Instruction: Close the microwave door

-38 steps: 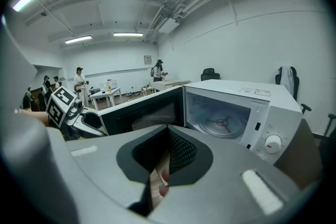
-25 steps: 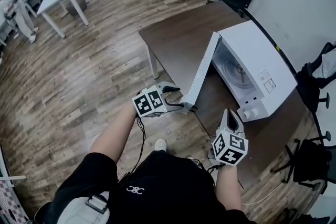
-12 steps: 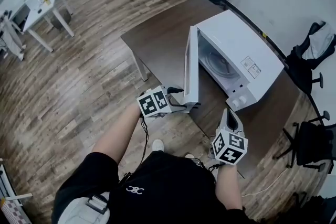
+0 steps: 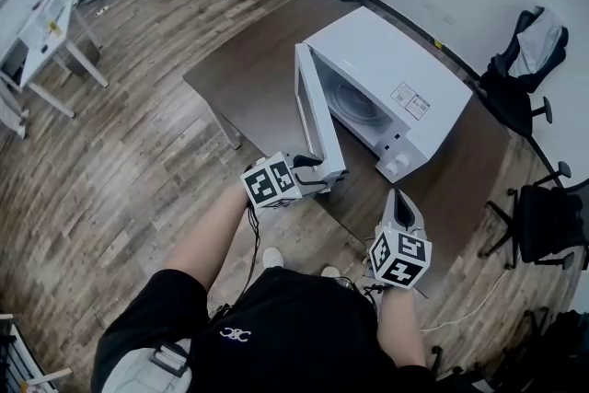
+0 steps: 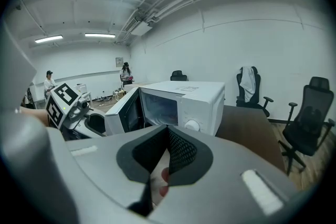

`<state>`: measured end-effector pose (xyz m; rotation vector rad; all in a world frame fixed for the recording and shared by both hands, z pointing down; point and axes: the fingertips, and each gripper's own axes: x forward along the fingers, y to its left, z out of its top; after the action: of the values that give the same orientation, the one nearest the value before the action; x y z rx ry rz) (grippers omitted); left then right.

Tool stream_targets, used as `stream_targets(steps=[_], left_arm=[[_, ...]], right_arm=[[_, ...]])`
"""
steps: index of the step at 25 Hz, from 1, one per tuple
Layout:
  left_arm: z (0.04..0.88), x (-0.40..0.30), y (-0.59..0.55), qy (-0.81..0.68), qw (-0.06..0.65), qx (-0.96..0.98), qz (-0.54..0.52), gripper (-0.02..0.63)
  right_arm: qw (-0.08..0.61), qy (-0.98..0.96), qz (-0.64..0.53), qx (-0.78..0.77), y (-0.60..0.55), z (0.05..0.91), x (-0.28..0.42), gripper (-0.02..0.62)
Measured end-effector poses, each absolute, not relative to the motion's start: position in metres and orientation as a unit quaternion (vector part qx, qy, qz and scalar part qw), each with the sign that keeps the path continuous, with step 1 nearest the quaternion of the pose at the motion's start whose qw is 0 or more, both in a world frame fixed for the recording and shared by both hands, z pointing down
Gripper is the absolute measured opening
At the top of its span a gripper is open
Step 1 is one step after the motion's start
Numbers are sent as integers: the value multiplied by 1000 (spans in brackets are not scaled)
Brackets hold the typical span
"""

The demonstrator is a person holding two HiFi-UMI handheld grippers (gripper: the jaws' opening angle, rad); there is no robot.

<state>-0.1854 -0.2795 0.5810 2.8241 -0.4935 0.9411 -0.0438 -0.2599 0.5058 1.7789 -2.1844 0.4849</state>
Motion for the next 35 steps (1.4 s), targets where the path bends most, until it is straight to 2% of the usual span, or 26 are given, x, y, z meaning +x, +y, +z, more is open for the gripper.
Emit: stream_targets(steps=[26, 35], left_arm=[[580, -110, -323, -197, 69, 928, 308, 209], [580, -88, -343, -210, 93, 928, 294, 198]], right_arm=[[118, -709, 176, 673, -246, 502, 53, 3], [108, -696, 178, 687, -245, 499, 84, 3]])
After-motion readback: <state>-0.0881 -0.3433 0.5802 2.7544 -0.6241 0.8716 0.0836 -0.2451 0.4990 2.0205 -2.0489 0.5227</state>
